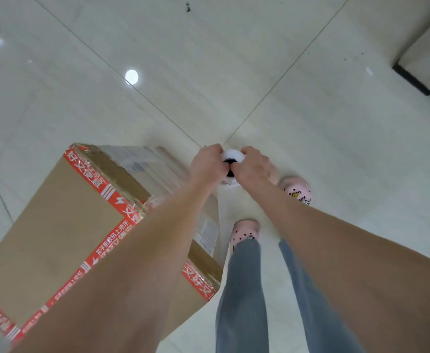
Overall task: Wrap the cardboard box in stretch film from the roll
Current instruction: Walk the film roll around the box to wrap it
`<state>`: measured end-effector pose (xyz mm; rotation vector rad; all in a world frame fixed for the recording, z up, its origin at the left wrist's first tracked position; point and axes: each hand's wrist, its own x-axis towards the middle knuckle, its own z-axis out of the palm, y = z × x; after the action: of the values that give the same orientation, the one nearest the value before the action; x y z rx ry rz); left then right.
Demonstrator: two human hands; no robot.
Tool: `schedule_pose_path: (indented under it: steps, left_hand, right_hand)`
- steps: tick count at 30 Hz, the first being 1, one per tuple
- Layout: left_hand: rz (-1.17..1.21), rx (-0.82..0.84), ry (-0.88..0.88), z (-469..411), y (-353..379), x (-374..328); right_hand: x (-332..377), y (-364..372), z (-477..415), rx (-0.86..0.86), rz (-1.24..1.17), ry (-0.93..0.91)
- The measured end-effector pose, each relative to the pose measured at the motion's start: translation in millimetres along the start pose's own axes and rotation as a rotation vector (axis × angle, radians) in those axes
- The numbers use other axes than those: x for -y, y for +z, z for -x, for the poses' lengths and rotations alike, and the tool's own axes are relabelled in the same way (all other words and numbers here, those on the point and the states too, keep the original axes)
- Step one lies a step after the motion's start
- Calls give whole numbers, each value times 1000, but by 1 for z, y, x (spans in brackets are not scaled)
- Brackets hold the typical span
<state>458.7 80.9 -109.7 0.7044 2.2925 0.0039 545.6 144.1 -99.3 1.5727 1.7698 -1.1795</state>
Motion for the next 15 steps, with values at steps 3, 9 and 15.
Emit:
schedule_pose_path:
  steps: [3,9,15]
  left_hand:
    - [160,-31,-192,-5,-6,15]
    - [485,-37,-452,-3,-11,21]
    - [174,-12,-190,-15,-27,5]
  right_hand:
    - [17,-5,-5,15,-26,-74]
    - [37,5,-10,151,-167,-46]
    - [45,-3,-23,176,-138,-63]
